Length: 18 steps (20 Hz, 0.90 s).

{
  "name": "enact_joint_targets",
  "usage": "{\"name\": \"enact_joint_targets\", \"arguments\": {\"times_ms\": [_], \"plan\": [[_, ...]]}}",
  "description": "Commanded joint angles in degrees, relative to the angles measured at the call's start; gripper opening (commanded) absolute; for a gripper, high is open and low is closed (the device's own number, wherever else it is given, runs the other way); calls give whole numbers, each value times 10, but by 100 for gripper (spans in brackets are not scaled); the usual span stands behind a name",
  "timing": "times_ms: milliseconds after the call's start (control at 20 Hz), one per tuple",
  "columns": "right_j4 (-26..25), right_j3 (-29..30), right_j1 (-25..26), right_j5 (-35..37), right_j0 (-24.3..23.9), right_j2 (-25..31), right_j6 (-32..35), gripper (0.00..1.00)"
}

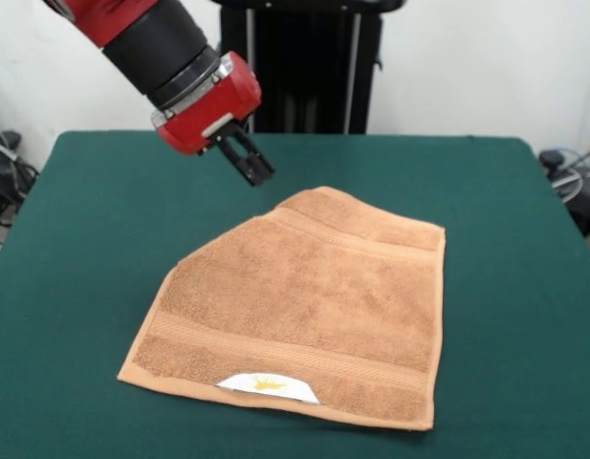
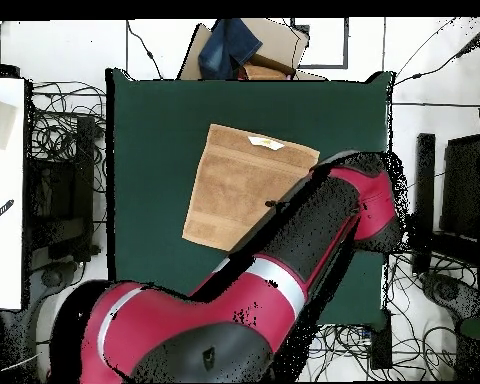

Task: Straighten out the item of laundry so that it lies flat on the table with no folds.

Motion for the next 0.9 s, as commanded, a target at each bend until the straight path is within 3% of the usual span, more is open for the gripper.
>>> {"name": "enact_joint_targets", "arguments": {"times_ms": [50, 350, 900], "plan": [[34, 5, -4, -24, 11, 79, 233, 0], [42, -5, 7, 0, 25, 92, 260, 0], [63, -30, 56, 48, 27, 121, 232, 0]]}}
